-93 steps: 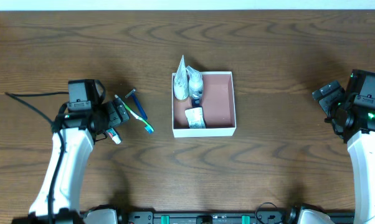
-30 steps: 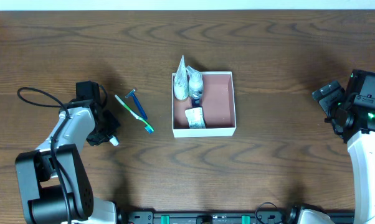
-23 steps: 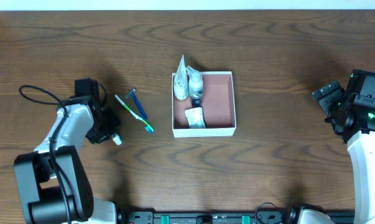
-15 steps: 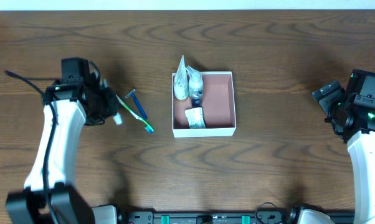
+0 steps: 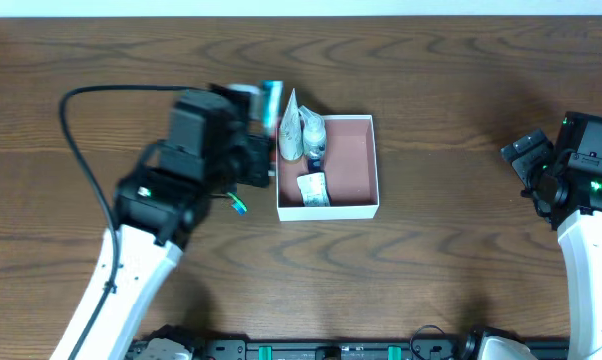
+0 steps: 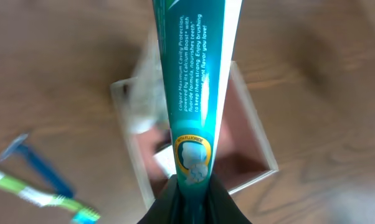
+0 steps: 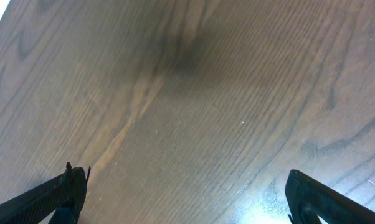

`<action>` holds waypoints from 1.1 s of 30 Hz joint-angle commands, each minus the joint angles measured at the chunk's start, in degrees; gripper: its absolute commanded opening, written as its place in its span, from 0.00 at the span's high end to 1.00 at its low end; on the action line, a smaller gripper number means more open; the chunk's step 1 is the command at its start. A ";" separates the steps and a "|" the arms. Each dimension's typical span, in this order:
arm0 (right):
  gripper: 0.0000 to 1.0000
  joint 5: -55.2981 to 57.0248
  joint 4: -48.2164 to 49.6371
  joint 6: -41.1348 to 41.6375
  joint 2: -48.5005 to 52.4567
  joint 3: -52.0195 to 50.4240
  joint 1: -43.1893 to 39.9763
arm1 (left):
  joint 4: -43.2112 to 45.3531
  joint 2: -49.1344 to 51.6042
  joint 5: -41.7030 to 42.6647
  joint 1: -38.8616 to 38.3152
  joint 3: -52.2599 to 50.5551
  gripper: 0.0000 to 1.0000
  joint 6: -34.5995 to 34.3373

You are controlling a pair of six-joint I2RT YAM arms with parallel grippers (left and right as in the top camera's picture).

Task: Pack container
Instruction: 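Carry the toothpaste with the left gripper into the box and lower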

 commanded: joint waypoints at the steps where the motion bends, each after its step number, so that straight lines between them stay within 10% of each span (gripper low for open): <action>1: 0.01 0.22 -0.02 -0.81 0.17 0.55 -0.42 | 2.58 0.35 -7.02 -6.16 1.01 0.88 -5.51; 16: 0.01 0.22 -0.02 -0.81 0.17 0.55 -0.42 | 13.79 19.28 -19.87 -22.58 1.01 0.88 -16.35; 33: 0.01 0.22 -0.02 -0.81 0.17 0.55 -0.42 | 15.04 30.67 -22.67 -23.74 1.01 0.88 -18.27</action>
